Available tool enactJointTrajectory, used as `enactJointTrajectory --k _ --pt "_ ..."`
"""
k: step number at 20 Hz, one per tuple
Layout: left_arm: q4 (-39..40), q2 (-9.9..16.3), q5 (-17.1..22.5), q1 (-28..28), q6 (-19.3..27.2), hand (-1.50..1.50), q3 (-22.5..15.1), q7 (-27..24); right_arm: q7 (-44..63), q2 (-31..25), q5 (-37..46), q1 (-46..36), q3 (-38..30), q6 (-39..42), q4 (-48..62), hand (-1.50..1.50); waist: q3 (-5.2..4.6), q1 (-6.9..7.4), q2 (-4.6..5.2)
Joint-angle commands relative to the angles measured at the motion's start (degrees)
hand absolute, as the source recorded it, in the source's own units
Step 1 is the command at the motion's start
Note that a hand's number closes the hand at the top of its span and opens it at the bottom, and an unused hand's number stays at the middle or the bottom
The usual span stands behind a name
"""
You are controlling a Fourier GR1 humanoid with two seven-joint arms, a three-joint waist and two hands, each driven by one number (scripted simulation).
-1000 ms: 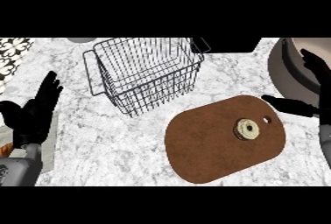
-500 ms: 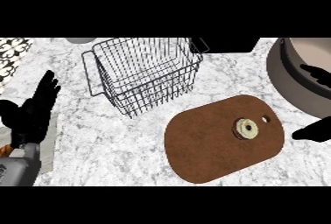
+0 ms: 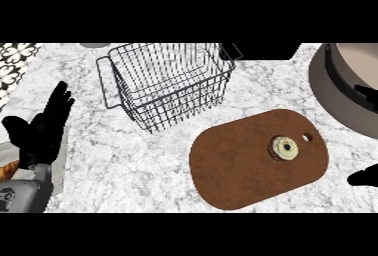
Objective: Pick the cupcake from the cutting board and place it in the basket
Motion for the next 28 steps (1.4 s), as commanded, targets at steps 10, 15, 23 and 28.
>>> enactJointTrajectory --k 10,15,23,28 --pt "1.5 -0.5 -1.5 -1.2 -5.1 0.00 4.3 0.4 -12.4 16.6 15.9 5.5 3.2 -5.3 5.2 -1.50 0.05 0.62 0.16" --pt "-3.0 -5.2 -4.9 -1.2 -1.7 0.00 2.6 3.3 -18.6 20.1 21.0 6.9 2.4 -6.1 7.8 -1.50 0.05 0.51 0.13" --pt "1.0 -4.5 -4.8 0.4 -8.1 0.00 6.9 -1.1 -20.1 25.6 28.1 3.3 2.1 -6.8 11.7 -1.50 0.04 0.59 0.14" --pt "4.6 -4.2 -4.9 -4.1 -8.9 0.00 9.7 -0.1 -24.4 28.2 31.0 7.4 2.2 -8.2 10.8 -1.50 0.03 0.42 0.15"
